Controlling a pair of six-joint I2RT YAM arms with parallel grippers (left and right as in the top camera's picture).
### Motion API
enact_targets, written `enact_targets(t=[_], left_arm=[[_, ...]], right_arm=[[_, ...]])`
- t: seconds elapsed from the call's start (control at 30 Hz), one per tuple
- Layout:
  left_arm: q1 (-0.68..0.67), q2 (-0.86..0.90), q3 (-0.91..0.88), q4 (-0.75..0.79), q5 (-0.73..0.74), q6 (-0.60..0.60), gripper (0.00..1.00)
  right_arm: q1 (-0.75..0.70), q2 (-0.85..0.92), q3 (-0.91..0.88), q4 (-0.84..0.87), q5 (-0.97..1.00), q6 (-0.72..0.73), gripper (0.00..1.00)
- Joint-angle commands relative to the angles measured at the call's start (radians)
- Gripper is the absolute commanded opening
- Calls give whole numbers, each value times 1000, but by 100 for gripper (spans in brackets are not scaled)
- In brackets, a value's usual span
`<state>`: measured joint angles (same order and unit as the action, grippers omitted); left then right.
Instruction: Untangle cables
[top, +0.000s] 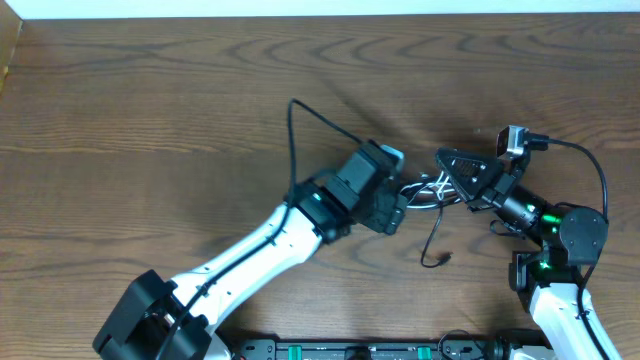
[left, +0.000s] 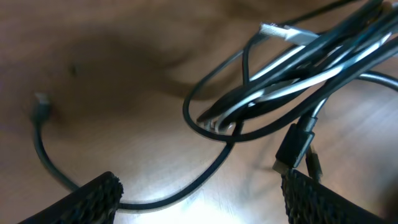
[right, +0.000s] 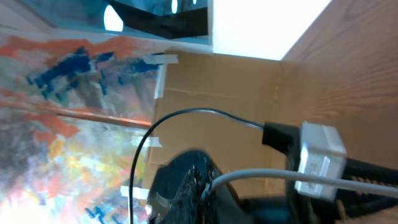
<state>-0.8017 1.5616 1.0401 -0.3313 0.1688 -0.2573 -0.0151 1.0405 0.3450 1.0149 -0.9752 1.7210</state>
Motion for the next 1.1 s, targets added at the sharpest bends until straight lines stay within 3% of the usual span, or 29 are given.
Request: enact_targets(t=[0.0,0.1,0.23,0.3,0.4,0.7,0.83,0.87,0.93,1.0,1.07], left_arm=[[-53,3,0,60,-269,9,82],[-62,9,0,100,-275,5,82],[-61,19,0,131,-274,-48,73],[-61,21,0,160,-274,-71,71],[-61,20,0,176,-245,-69,72],[-61,19,0,180,250,12,72],[-44,19,0,119,265,-39,72],[-3,17,0,63,266,-171,72],[46,14,0,14,282,-264,72],[104,13,0,-3,379,-240,72],[134,13,0,0,443,-142,71]], right_arm=[[-4,-1,11,63,-1,121,2],[-4,-1,11,117,-1,191,2],[-4,-1,11,219,-6,315,1],[-4,-2,12,296,1,330,1],[-5,-1,12,275,-4,330,1],[-6,0,12,230,-2,330,2],[-12,0,12,214,1,330,2],[-27,0,12,215,5,321,1],[-41,0,13,215,5,319,1],[-47,0,12,215,6,316,1],[-47,0,12,215,10,316,1]])
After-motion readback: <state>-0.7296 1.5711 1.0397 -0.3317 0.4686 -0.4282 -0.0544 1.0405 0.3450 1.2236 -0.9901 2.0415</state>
